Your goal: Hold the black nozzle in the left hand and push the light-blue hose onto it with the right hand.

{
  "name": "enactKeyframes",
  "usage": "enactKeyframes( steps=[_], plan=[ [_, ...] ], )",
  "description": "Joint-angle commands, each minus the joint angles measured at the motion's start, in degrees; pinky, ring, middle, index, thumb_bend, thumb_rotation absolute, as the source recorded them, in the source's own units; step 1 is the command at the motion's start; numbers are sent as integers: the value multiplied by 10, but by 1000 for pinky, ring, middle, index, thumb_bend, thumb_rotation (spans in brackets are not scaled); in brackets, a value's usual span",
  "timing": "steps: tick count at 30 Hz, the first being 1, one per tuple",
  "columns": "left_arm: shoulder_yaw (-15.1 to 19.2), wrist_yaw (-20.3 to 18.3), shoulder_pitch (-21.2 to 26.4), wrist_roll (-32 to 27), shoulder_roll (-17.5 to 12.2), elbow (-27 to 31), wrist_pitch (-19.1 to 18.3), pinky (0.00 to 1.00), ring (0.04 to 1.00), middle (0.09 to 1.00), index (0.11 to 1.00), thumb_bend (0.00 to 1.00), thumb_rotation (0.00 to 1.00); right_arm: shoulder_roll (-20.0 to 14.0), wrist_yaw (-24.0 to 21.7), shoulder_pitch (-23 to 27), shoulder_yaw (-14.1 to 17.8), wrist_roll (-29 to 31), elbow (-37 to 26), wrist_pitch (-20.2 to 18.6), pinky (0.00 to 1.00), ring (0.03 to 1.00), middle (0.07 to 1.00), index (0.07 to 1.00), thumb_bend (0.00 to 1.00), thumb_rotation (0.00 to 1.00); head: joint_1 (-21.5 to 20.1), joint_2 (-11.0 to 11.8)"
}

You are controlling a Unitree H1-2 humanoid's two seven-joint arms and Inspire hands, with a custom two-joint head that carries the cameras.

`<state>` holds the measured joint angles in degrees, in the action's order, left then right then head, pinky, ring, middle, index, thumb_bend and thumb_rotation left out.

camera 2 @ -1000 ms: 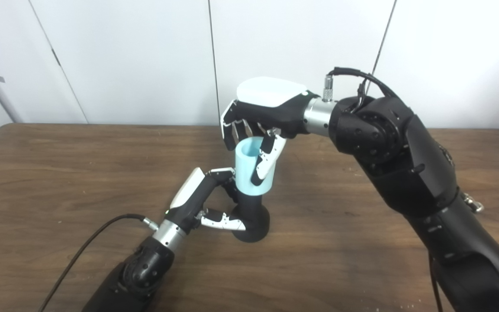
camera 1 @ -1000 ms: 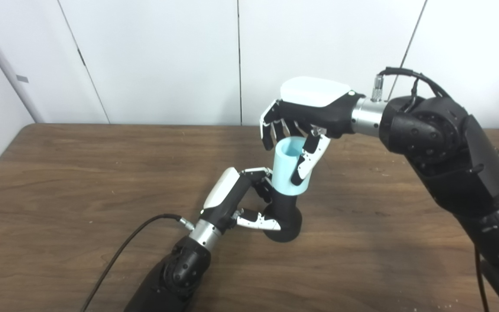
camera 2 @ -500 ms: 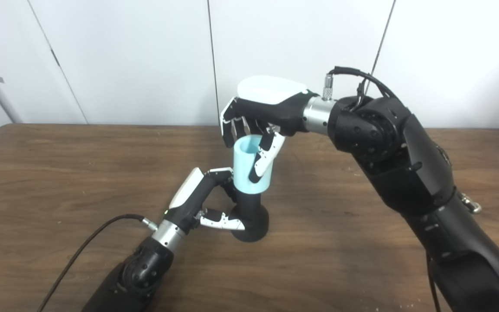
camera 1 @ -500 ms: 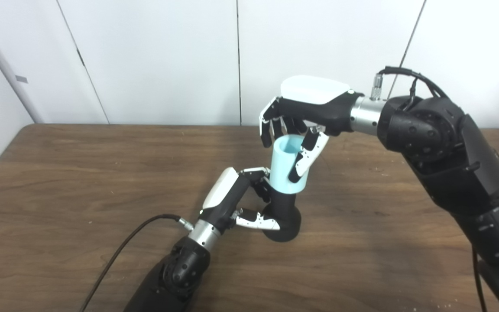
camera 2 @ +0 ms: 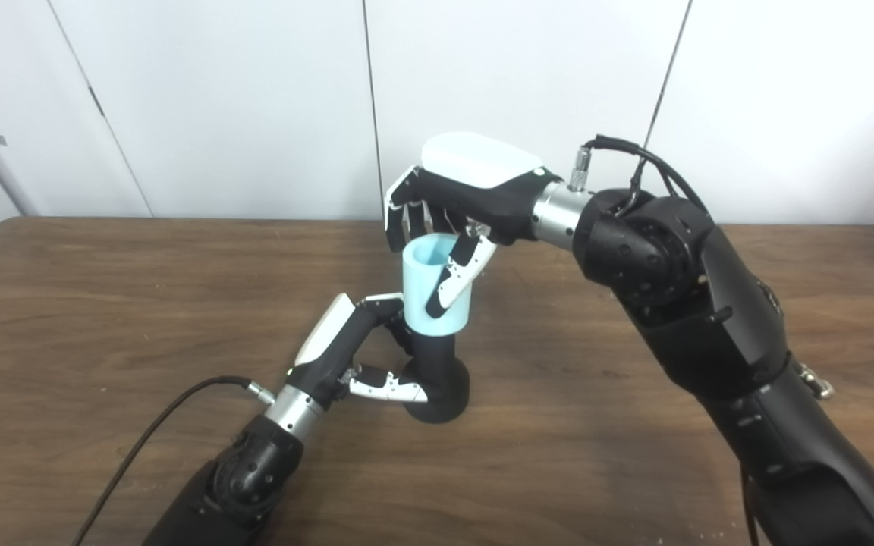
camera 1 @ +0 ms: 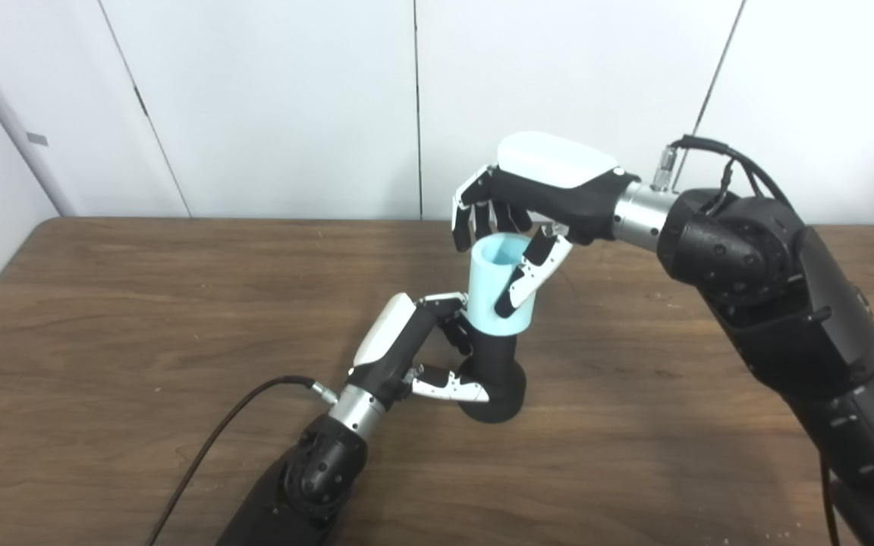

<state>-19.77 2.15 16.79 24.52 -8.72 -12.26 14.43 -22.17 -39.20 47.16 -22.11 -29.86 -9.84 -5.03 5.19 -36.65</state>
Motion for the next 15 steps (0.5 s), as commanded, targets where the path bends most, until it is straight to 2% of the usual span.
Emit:
enactKeyframes(
  steps=[1, 11, 15],
  plan=[
    [-21, -25, -43, 18, -2, -26, -15, 439, 388, 355, 471, 518, 80, 6, 10, 6, -6, -12, 2, 8, 287, 355, 423, 505, 528, 0, 1, 0],
    [-22, -26, -44, 20, -3, -24, -18, 439, 388, 355, 471, 518, 80, 5, 6, -1, -12, -7, 1, 5, 209, 290, 406, 506, 525, 0, 1, -2],
    [-22, -27, -44, 19, -4, -25, -17, 440, 387, 355, 471, 518, 80, 7, -10, -4, -8, 13, -2, -19, 212, 298, 413, 509, 525, 0, 1, -4]
  ],
)
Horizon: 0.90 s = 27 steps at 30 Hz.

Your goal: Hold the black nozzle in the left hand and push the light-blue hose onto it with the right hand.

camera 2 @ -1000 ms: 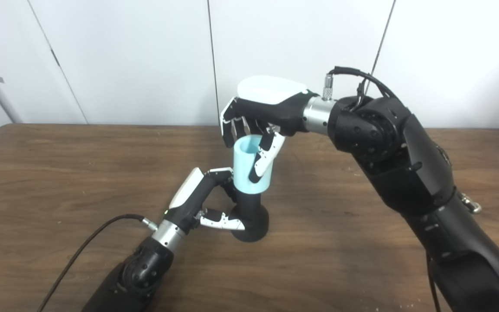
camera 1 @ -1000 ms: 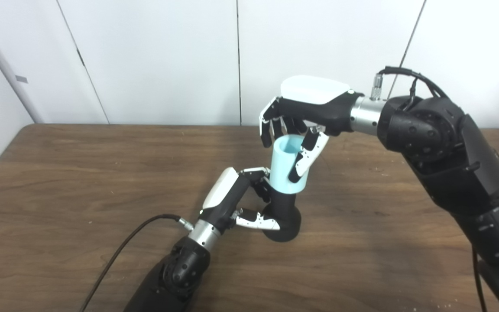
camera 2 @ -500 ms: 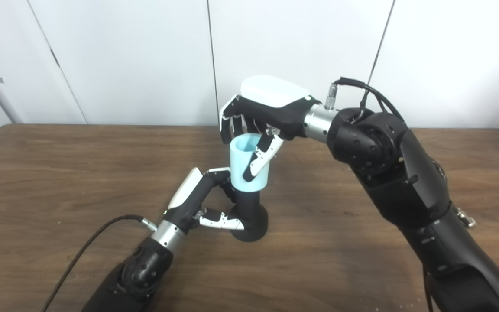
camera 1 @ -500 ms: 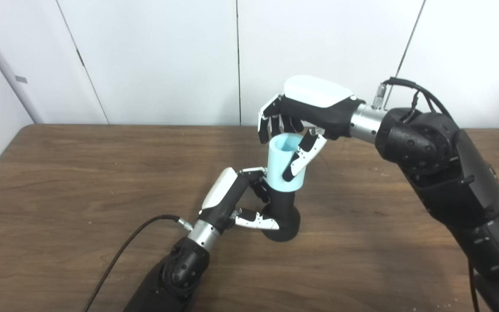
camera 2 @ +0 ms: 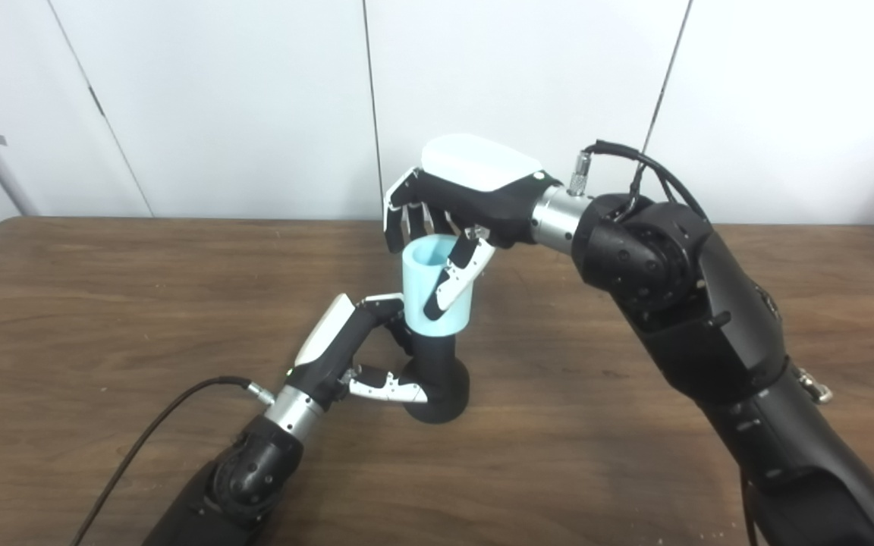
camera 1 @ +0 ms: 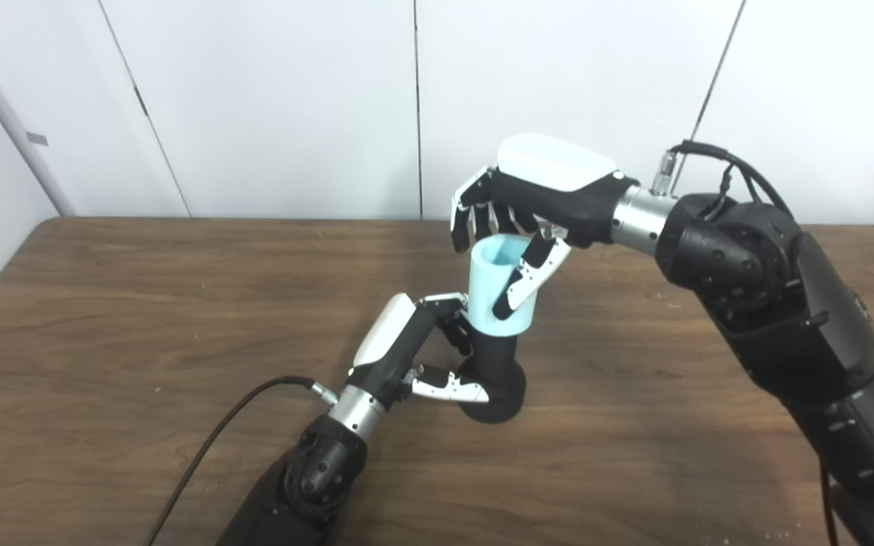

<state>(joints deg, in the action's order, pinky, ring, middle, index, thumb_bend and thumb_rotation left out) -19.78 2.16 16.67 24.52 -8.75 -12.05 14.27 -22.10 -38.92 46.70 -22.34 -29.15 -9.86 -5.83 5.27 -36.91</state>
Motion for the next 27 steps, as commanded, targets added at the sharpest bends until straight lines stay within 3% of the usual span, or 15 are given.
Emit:
enactKeyframes(
  steps=[1, 8, 22, 27],
  plan=[
    [-22, -27, -42, 19, -4, -27, -16, 442, 387, 355, 471, 518, 80, 7, -17, 0, -4, 12, -4, -20, 223, 310, 419, 511, 525, 0, 0, -1],
    [-21, -30, -43, 16, -4, -26, -17, 442, 387, 355, 471, 518, 80, 9, -41, -3, -5, 55, -16, -76, 222, 303, 422, 516, 524, 0, -1, -1],
    [-22, -30, -40, 18, -3, -28, -18, 447, 389, 355, 471, 518, 80, 1, -40, -19, -11, 60, -27, -81, 271, 339, 436, 512, 526, 0, 1, -5],
    [-22, -30, -39, 18, -3, -30, -18, 446, 389, 355, 471, 518, 80, 5, -37, -27, -13, 60, -26, -82, 188, 264, 406, 511, 524, 0, 0, -5]
  ],
)
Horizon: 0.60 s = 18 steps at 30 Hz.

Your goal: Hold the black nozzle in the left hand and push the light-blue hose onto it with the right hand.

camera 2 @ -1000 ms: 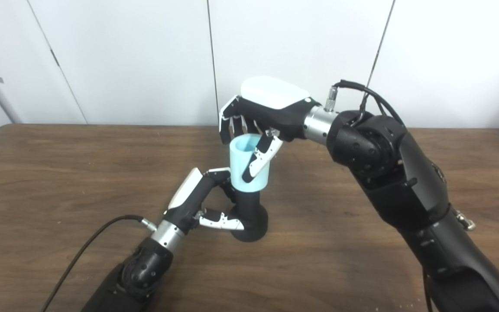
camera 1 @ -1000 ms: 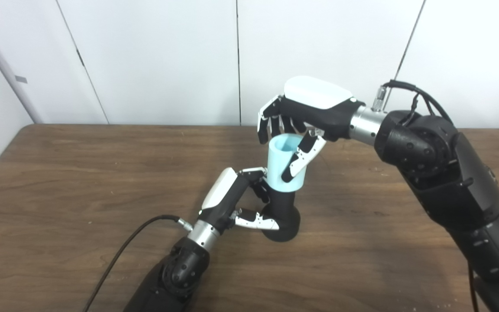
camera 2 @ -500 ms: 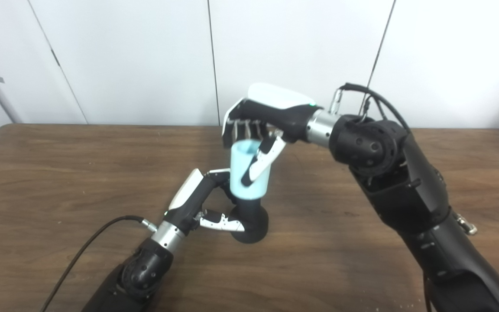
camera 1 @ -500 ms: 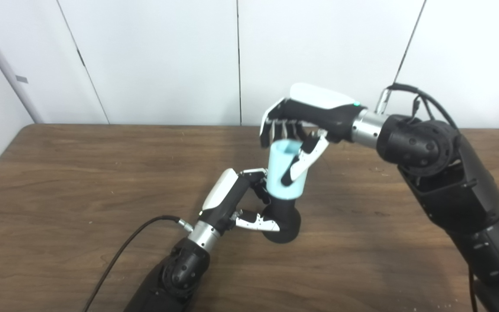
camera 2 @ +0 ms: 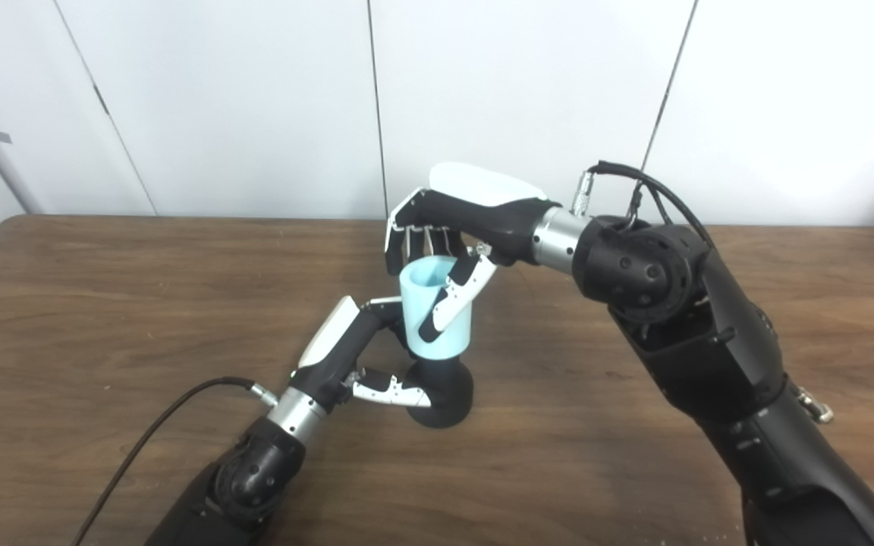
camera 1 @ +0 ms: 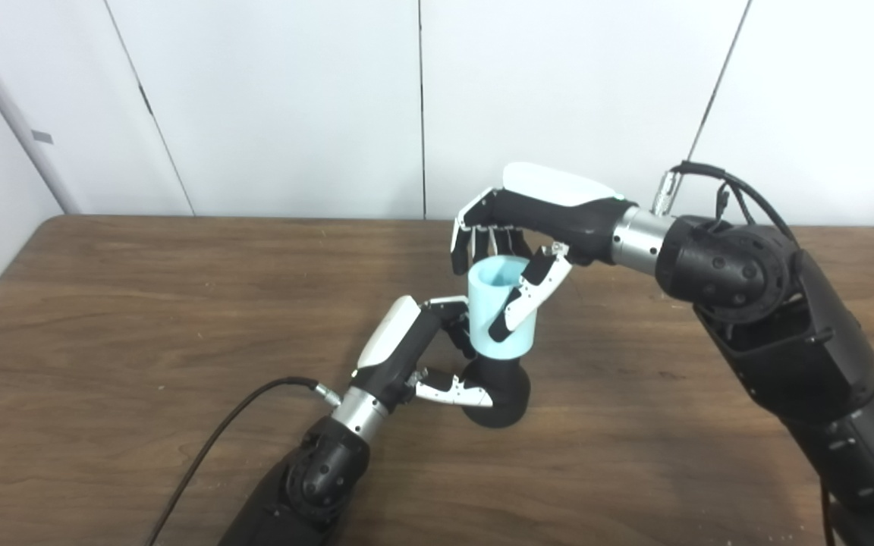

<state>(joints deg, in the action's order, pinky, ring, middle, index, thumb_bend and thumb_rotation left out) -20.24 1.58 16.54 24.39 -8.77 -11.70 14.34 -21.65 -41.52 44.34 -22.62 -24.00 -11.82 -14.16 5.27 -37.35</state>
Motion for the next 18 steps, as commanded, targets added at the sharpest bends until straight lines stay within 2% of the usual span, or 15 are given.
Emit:
enactKeyframes(
  steps=[1, 4, 5, 6, 9, 11, 14, 18],
  plan=[
    [-18, -25, -38, 19, -3, -32, -20, 448, 389, 355, 471, 518, 80, 1, -9, -6, -11, 8, -7, 4, 178, 256, 405, 511, 523, 0, 0, 0],
    [-18, -26, -40, 19, -4, -27, -22, 455, 392, 355, 471, 518, 80, -4, -3, -10, -17, 0, -12, 19, 154, 235, 399, 511, 523, 0, 1, -1],
    [-18, -26, -40, 19, -3, -27, -22, 456, 393, 355, 471, 518, 81, -9, 5, -12, -22, -13, -15, 40, 151, 233, 399, 511, 522, 0, 1, -2],
    [-18, -26, -39, 19, -3, -28, -22, 456, 393, 355, 471, 518, 81, -14, 20, -15, -27, -27, -17, 71, 145, 226, 441, 493, 527, 0, 1, -2],
    [-17, -26, -38, 18, -3, -30, -21, 457, 393, 356, 471, 518, 81, -26, 73, -29, -30, -59, -18, 167, 137, 221, 467, 483, 530, 0, 1, -2],
    [-17, -26, -38, 17, -4, -30, -21, 456, 392, 355, 471, 518, 81, -29, 101, -39, -24, -71, -17, 212, 160, 243, 412, 500, 525, 0, 0, -1],
    [-17, -25, -37, 17, -4, -33, -20, 452, 390, 355, 471, 518, 81, -34, 158, -59, -15, -106, -20, 292, 286, 349, 425, 507, 526, 0, -1, -1],
    [-18, -25, -38, 19, -3, -32, -21, 451, 390, 354, 471, 518, 81, -34, 205, -81, -4, -130, -20, 355, 277, 331, 414, 510, 525, 0, -1, 0]
  ],
)
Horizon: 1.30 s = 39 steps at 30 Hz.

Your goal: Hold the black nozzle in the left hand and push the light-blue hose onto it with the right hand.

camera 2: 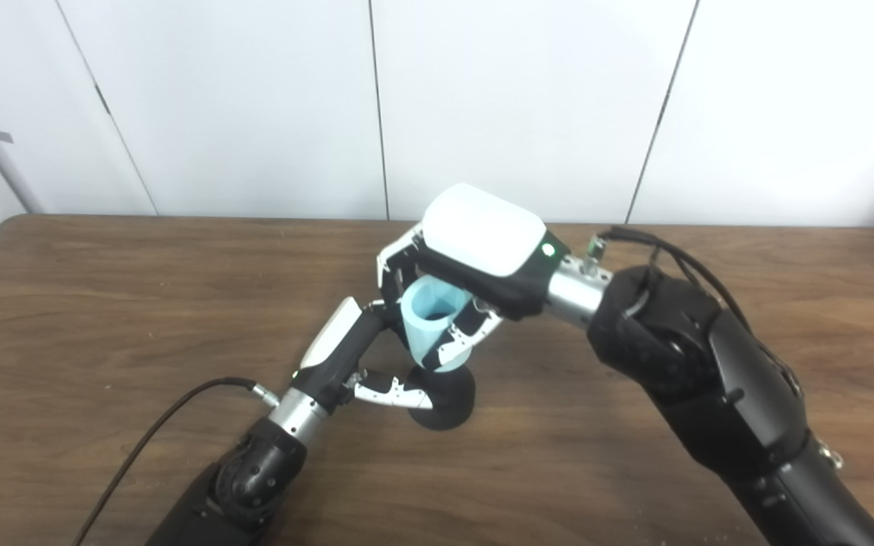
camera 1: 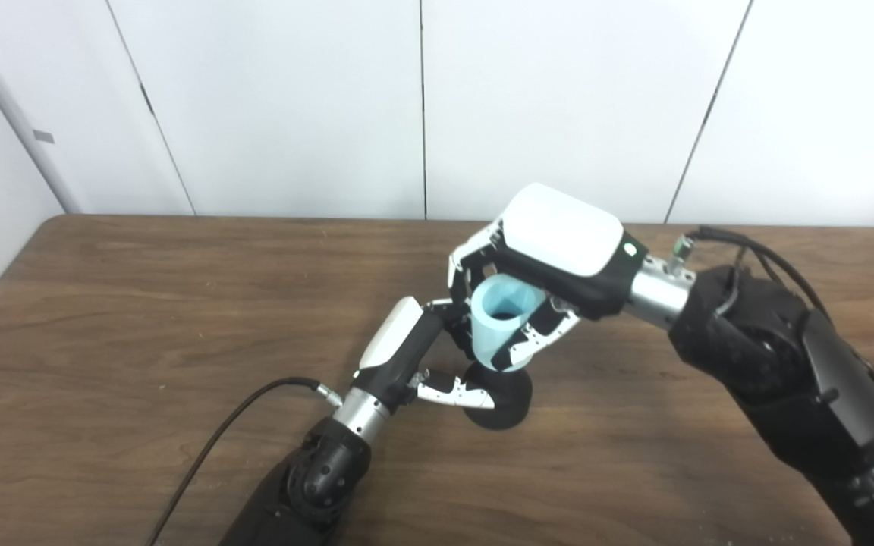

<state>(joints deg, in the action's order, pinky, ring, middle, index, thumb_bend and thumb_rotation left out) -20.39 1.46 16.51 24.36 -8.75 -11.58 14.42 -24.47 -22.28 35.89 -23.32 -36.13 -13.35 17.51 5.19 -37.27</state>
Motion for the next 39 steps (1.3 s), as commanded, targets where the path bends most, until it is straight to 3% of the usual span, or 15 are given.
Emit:
enactKeyframes(
  steps=[1, 6, 9, 13, 18, 22, 33, 39],
  plan=[
    [-17, -24, -38, 19, -3, -32, -21, 450, 390, 354, 471, 518, 81, -6, 26, -4, 6, -18, -5, 52, 274, 326, 410, 510, 524, 0, 2, -1],
    [-17, -23, -38, 20, -4, -32, -20, 452, 391, 354, 471, 518, 81, -6, 69, -30, 17, -46, 1, 88, 306, 364, 433, 515, 526, 0, 3, -2],
    [-17, -22, -37, 20, -5, -36, -18, 452, 391, 354, 471, 518, 81, -5, 92, -47, 21, -53, 19, 92, 357, 423, 477, 487, 529, 0, 3, -3],
    [-18, -23, -38, 21, -5, -34, -20, 452, 392, 354, 471, 518, 81, 1, 101, -61, 27, -39, 47, 83, 334, 413, 474, 493, 528, 0, 4, -3],
    [-18, -23, -38, 20, -5, -34, -21, 453, 392, 354, 471, 518, 81, 9, 94, -65, 31, -21, 64, 70, 306, 381, 448, 513, 526, 0, 4, -3],
    [-19, -24, -39, 23, -4, -31, -25, 453, 392, 354, 471, 518, 81, 28, 64, -58, 29, 23, 84, 20, 293, 362, 427, 519, 524, 0, 5, -3],
    [-19, -25, -37, 21, -2, -26, -29, 444, 387, 353, 471, 518, 80, 37, 15, -23, 19, 38, 93, -17, 278, 332, 413, 517, 522, 0, 7, -3],
    [-19, -26, -38, 16, -2, -24, -26, 446, 388, 353, 471, 518, 80, 31, 6, -29, 9, 35, 89, -14, 305, 354, 422, 517, 523, 0, 6, -4]
  ],
)
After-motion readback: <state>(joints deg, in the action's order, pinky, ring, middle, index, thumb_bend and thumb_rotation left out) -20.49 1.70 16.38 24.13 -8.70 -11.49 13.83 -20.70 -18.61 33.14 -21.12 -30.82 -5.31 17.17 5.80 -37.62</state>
